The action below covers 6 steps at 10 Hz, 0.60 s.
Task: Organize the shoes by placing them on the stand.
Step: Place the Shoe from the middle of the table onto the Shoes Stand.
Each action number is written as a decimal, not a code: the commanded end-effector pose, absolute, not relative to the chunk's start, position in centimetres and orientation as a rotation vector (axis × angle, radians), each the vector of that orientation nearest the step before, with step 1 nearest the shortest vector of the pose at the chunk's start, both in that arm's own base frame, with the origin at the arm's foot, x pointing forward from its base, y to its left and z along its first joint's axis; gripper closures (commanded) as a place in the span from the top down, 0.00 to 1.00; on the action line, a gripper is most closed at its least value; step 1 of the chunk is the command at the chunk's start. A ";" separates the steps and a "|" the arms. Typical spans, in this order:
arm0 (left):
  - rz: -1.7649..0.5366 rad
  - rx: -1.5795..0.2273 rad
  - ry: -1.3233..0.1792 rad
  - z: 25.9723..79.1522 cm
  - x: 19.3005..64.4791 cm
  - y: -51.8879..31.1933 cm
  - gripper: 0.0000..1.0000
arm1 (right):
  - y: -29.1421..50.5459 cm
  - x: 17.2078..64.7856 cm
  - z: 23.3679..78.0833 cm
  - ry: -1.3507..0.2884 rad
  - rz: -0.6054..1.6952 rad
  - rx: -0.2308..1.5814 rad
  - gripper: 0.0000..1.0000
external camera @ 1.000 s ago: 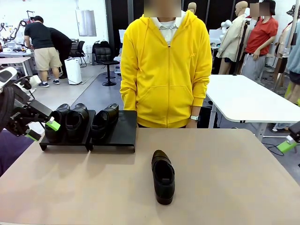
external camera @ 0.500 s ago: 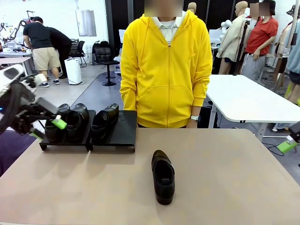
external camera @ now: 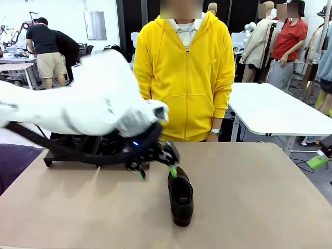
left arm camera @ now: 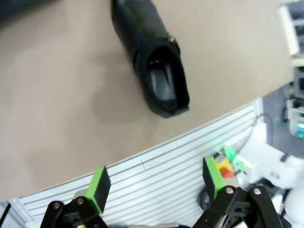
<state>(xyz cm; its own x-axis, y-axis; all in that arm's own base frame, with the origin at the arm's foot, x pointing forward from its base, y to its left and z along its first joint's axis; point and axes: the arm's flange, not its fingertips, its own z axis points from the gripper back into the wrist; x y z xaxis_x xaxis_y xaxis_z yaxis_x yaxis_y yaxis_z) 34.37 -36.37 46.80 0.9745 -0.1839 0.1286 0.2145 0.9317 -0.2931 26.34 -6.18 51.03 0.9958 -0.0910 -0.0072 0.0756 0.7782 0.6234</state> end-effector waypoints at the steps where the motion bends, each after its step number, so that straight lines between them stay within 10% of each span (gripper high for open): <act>1: -0.155 -0.195 -0.082 44.7 35.8 -39.1 1.00 | -6.3 26.5 51.3 -0.036 -0.068 0.700 1.00; 6: -0.180 -0.231 -0.073 43.3 35.4 -39.3 1.00 | -6.3 26.5 51.3 -0.036 -0.068 0.700 1.00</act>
<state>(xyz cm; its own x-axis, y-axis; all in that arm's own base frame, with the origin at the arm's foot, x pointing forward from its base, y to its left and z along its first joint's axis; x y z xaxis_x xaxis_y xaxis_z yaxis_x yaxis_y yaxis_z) 35.17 -39.30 43.90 0.9803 -0.1695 0.1013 0.1886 0.9556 -0.2266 26.33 -6.19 51.02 0.9958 -0.0909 -0.0071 0.0755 0.7784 0.6232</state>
